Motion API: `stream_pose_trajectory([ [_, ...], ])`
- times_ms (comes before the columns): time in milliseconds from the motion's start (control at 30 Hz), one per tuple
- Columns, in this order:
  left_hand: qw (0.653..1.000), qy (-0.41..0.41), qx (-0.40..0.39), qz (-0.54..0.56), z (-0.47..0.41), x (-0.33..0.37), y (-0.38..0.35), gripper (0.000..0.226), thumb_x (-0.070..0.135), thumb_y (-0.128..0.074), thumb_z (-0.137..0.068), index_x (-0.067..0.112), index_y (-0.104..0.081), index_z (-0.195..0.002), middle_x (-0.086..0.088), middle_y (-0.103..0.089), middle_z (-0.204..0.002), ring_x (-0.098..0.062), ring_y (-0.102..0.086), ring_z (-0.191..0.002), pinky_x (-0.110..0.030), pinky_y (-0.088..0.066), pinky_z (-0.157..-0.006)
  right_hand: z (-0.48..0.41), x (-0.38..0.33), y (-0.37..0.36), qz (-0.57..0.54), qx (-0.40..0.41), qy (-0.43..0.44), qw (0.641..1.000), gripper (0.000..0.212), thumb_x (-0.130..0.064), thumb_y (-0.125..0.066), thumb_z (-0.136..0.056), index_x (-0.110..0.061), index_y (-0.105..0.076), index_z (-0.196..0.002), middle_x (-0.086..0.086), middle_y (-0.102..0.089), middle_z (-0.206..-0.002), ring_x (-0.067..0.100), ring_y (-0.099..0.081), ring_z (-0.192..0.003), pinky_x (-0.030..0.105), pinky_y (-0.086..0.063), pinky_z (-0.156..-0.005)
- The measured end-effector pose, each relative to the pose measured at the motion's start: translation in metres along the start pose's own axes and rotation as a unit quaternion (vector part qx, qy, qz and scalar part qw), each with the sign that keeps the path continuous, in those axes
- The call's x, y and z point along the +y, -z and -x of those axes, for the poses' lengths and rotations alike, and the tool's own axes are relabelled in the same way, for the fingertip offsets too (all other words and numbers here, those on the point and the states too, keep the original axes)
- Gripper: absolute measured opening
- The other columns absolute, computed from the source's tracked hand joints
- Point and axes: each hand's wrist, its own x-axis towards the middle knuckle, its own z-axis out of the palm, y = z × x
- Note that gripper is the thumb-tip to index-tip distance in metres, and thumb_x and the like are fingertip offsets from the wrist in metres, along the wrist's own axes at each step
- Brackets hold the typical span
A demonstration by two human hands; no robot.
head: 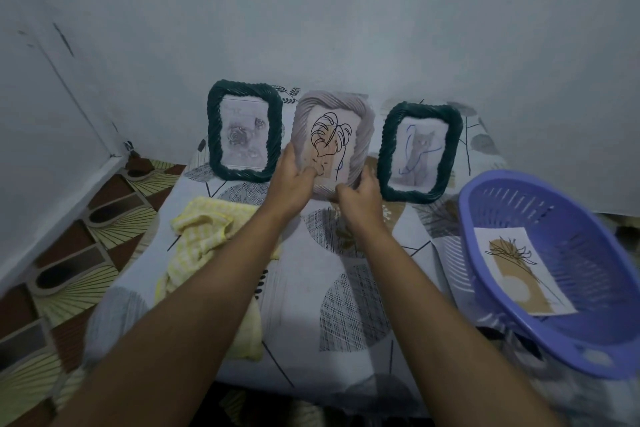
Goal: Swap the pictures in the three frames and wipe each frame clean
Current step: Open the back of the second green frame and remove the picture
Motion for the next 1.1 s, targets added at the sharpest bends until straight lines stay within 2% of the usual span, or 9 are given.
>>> stream_pose_trajectory([
  [133,1.000,0.000,0.020,0.012,0.012,-0.004,0.010,0.062,0.045,-0.046,-0.084,0.030,-0.044,-0.144,0.008,-0.060,-0.135,-0.017,-0.059,-0.121,-0.047,-0.048,-0.105,0.011,0.011,0.006,-0.046,0.016,-0.009,0.999,0.069,-0.028,-0.054,-0.073,-0.031,-0.048,-0.142,0.003,-0.053,-0.132,0.027,-0.060,-0.113,0.054,-0.053,-0.097],
  [267,0.999,-0.011,0.043,0.013,0.046,0.007,0.016,0.057,0.042,-0.050,-0.095,0.020,-0.046,-0.147,0.007,-0.059,-0.135,-0.013,-0.059,-0.121,-0.039,-0.048,-0.105,0.031,0.022,0.019,-0.081,0.025,-0.040,0.996,0.084,-0.038,-0.052,-0.066,-0.025,-0.042,-0.148,0.001,-0.054,-0.137,0.025,-0.057,-0.122,0.051,-0.049,-0.104],
  [367,0.997,-0.022,0.076,0.004,0.070,0.007,0.018,0.039,0.021,-0.056,-0.101,0.014,-0.056,-0.139,0.009,-0.061,-0.118,-0.006,-0.060,-0.105,-0.024,-0.046,-0.092,0.067,0.007,0.037,-0.093,0.036,-0.062,0.993,0.065,-0.024,-0.055,-0.078,-0.021,-0.047,-0.142,0.001,-0.056,-0.133,0.024,-0.057,-0.118,0.049,-0.050,-0.102],
  [500,0.994,-0.033,0.105,0.011,0.093,0.001,0.021,0.023,0.013,-0.069,-0.092,0.019,-0.067,-0.113,0.011,-0.068,-0.099,-0.005,-0.066,-0.091,-0.029,-0.055,-0.087,0.087,0.013,0.051,-0.111,0.048,-0.069,0.990,0.060,-0.023,-0.053,-0.073,-0.021,-0.058,-0.133,-0.001,-0.067,-0.115,0.020,-0.064,-0.104,0.045,-0.054,-0.094],
  [600,0.995,-0.022,0.078,0.054,0.108,0.002,0.021,0.019,0.010,-0.072,-0.089,0.024,-0.063,-0.099,0.006,-0.069,-0.098,-0.010,-0.066,-0.083,-0.029,-0.056,-0.074,0.097,0.020,0.060,-0.140,0.042,-0.079,0.986,0.032,-0.012,-0.053,-0.083,-0.024,-0.067,-0.110,-0.002,-0.073,-0.096,0.021,-0.069,-0.089,0.042,-0.058,-0.081],
  [733,0.987,0.010,0.018,0.162,0.120,0.014,0.021,0.023,-0.001,-0.065,-0.092,0.014,-0.062,-0.109,-0.006,-0.067,-0.103,-0.014,-0.065,-0.082,-0.019,-0.055,-0.060,0.102,0.025,0.066,-0.198,0.026,-0.144,0.969,0.023,-0.002,-0.049,-0.087,-0.014,-0.064,-0.099,0.003,-0.064,-0.078,0.017,-0.054,-0.062,0.031,-0.043,-0.056],
  [800,0.983,0.013,0.001,0.182,0.124,0.021,0.022,0.027,-0.004,-0.063,-0.092,0.008,-0.061,-0.116,-0.008,-0.066,-0.104,-0.010,-0.068,-0.078,-0.020,-0.055,-0.059,0.102,0.028,0.068,-0.204,-0.009,-0.171,0.964,0.017,-0.005,-0.050,-0.085,-0.010,-0.063,-0.094,0.009,-0.065,-0.086,0.020,-0.057,-0.073,0.031,-0.043,-0.060],
  [967,0.997,-0.067,-0.006,0.025,0.135,0.031,0.019,0.024,0.002,-0.068,-0.089,0.021,-0.069,-0.104,0.005,-0.069,-0.091,-0.007,-0.067,-0.069,-0.022,-0.057,-0.063,0.099,0.028,0.071,-0.157,0.014,-0.070,0.985,0.030,-0.020,-0.057,-0.096,-0.018,-0.062,-0.126,-0.007,-0.063,-0.114,0.015,-0.059,-0.107,0.036,-0.049,-0.092],
  [1100,0.978,-0.156,0.012,-0.137,0.137,0.024,0.009,0.024,0.009,-0.071,-0.086,0.020,-0.074,-0.107,0.008,-0.070,-0.088,0.007,-0.055,-0.059,-0.008,-0.045,-0.064,0.092,0.010,0.074,-0.170,0.032,0.008,0.985,0.027,-0.038,-0.064,-0.095,-0.015,-0.073,-0.108,-0.002,-0.076,-0.097,0.015,-0.073,-0.085,0.027,-0.056,-0.071],
])
